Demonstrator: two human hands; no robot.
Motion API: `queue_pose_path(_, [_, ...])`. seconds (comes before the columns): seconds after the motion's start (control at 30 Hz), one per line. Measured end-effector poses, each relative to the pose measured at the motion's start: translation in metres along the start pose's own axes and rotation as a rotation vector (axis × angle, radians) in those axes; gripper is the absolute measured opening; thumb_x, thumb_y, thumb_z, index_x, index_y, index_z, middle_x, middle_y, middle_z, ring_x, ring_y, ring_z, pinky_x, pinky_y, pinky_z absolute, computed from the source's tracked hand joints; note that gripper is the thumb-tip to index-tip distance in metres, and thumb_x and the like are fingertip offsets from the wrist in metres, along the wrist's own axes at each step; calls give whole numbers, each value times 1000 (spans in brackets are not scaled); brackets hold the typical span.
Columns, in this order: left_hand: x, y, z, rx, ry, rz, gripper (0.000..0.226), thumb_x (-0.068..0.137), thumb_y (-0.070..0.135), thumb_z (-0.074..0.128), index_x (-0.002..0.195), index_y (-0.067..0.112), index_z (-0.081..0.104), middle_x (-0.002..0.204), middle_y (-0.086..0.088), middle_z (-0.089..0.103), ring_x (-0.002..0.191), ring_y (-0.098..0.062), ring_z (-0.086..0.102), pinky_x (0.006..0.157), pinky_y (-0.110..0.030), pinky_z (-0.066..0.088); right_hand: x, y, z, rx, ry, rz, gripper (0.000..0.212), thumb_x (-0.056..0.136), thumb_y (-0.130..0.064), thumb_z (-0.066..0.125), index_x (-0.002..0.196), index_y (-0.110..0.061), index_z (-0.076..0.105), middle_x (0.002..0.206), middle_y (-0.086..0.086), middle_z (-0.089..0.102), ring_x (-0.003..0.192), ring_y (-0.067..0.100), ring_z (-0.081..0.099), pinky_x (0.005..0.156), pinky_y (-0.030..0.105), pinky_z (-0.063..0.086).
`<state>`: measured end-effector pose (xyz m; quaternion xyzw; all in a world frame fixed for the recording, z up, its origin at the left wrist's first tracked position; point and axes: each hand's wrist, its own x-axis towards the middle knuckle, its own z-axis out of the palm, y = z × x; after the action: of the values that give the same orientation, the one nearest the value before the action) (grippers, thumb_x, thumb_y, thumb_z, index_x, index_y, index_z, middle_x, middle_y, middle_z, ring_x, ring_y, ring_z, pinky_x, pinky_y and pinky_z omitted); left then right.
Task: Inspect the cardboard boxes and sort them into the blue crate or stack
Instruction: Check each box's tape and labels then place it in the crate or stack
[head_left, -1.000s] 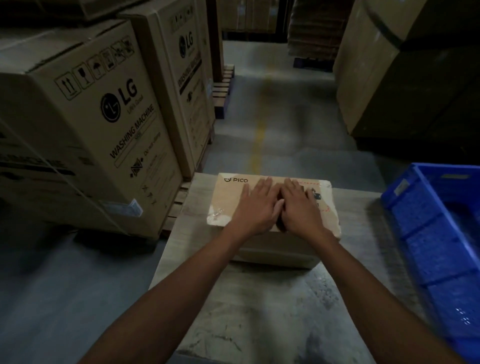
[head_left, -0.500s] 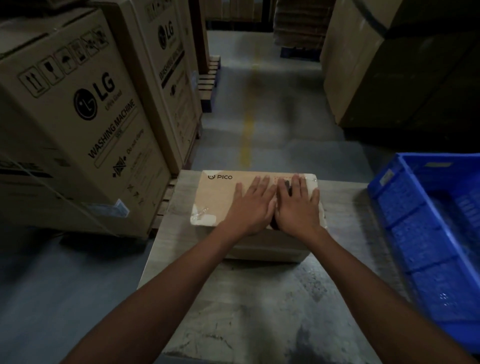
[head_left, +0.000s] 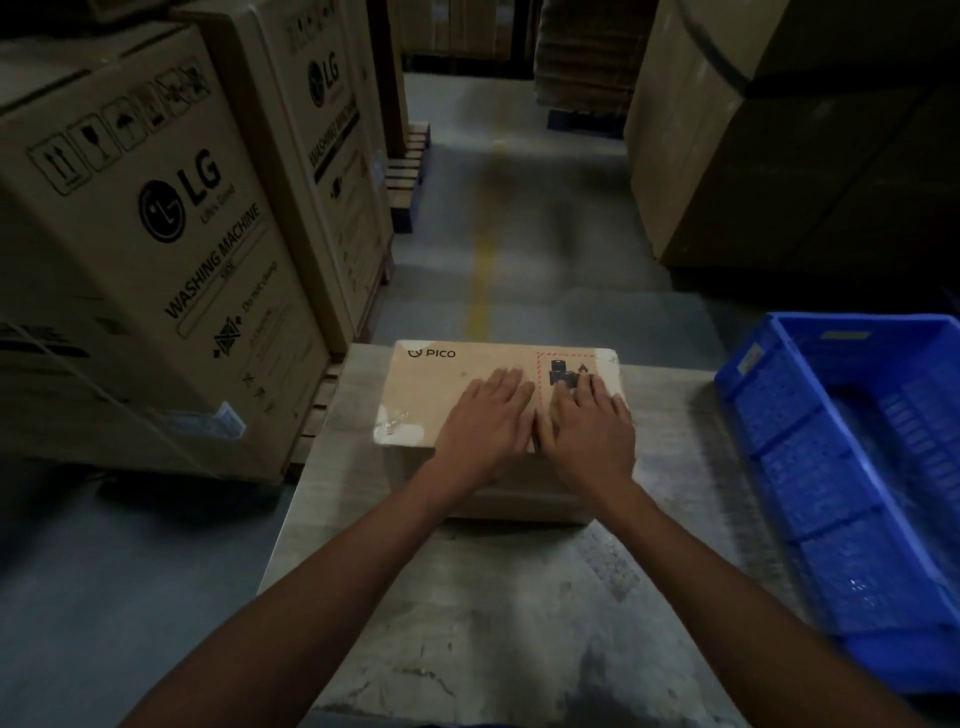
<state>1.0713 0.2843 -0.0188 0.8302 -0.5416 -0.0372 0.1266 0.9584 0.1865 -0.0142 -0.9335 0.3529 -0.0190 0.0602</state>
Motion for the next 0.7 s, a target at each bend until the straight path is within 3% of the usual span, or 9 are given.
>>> queue_pose_path(0.1, [-8, 1, 4, 56, -70, -21, 57, 108, 41, 16, 160, 18, 15, 168, -3, 6, 155, -20, 4, 123, -41, 4, -14, -10, 7, -2, 45, 18, 66, 102, -43, 15, 148, -10, 48, 156, 19, 41, 148, 36, 34, 121, 49, 25])
queue_pose_path(0.2, [-6, 2, 0, 53, -85, -27, 57, 108, 41, 15, 160, 18, 13, 168, -3, 3, 155, -19, 1, 123, -40, 2, -9, -10, 0, -32, -25, 17, 55, 107, -39, 24, 154, -14, 37, 162, 15, 32, 152, 31, 24, 123, 43, 15])
queue_pose_path(0.33, [-6, -7, 1, 78, -146, 5, 61, 107, 47, 20, 160, 21, 8, 168, -2, -3, 155, -18, -4, 123, -44, 0, -19, -1, 1, -8, 61, -5, 69, 98, -49, 12, 144, -18, 53, 154, 13, 46, 146, 32, 37, 114, 54, 29])
queue_pose_path(0.43, [2, -27, -4, 87, -206, -24, 70, 102, 60, 22, 160, 26, 2, 168, -2, -11, 154, -21, -10, 121, -55, -1, -30, -1, 2, 5, 24, 107, 65, 98, -53, 12, 153, -29, 38, 164, 12, 27, 153, 34, 19, 112, 67, 18])
queue_pose_path(0.53, [3, -52, -11, 88, -187, -165, 72, 100, 65, 19, 160, 30, -1, 167, -1, -15, 154, -24, -13, 120, -59, -3, -30, -4, 1, 35, -27, 176, 59, 103, -52, 22, 159, -34, 18, 169, 11, 7, 154, 40, 0, 114, 72, 13])
queue_pose_path(0.7, [-8, -65, -11, 46, 7, -441, 74, 97, 69, 24, 158, 28, 13, 168, -11, -4, 153, -38, -2, 117, -64, 6, -33, -4, 0, 73, -35, 232, 63, 101, -55, 27, 159, -32, 16, 167, 19, 1, 150, 49, 3, 110, 70, 24])
